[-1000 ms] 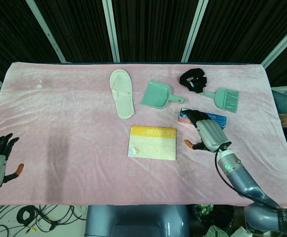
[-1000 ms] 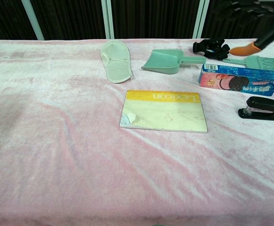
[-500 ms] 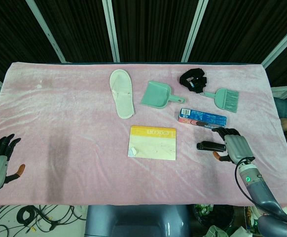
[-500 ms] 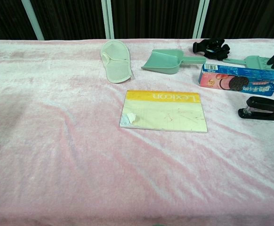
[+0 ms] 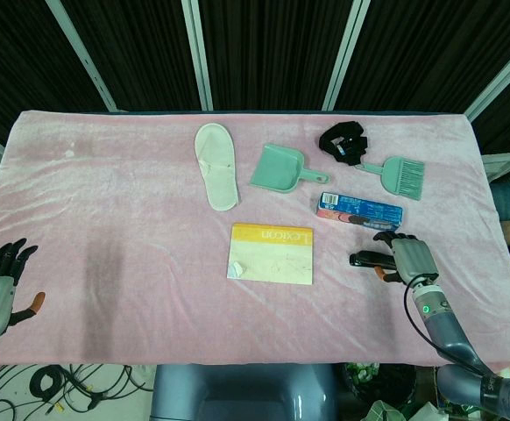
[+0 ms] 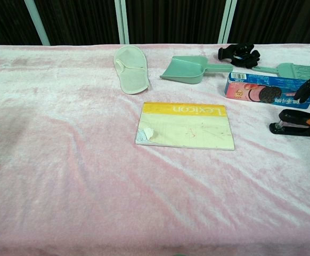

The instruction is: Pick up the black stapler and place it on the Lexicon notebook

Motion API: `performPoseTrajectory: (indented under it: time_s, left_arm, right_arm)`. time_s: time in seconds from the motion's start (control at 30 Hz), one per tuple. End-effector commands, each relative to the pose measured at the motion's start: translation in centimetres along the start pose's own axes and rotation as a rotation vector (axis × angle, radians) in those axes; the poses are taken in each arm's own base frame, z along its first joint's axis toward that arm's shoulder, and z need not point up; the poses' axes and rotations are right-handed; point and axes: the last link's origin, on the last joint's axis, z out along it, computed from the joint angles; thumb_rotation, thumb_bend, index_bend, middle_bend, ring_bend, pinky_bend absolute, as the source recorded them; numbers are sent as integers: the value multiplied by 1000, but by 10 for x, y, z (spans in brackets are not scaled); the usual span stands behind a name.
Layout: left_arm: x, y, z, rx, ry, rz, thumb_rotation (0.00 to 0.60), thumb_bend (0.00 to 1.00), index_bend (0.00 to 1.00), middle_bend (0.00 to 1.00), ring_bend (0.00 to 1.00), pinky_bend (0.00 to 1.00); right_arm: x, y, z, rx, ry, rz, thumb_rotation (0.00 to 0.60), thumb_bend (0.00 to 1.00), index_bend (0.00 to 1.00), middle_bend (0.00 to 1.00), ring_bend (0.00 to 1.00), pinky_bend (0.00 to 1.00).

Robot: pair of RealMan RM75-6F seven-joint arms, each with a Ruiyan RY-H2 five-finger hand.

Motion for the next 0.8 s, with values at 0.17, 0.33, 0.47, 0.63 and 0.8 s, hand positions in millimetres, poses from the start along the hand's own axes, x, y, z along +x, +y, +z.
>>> performPoseTrajectory:
  time_s: [0.17,0.33,0.47,0.63,0.8]
  left_arm:
    - [1,-1,0,3,1,-2,600,321,114,30,0,0]
    - [0,-1,0,3,-3,1,600,321,113,30,0,0]
    - [0,-1,0,5,-3,0,600,321,112,30,0,0]
    - [0,-1,0,6,-5,2,600,321,112,30,0,0]
    - [0,-1,0,9,-6,3,600,321,112,30,0,0]
  right_arm:
    - [-6,-1,7,-5,-6,10,600,244,349,325,330,295]
    - [-7,-2,8,0,2,13,600,247,374,354,362,326]
    - [-11,-3,9,9,4,16,600,249,388,362,372,337]
    - [-16,-5,10,19,-2,12,600,260,402,375,379,348]
    - [-16,-6,15,29,23,15,600,331,485,463,444,421]
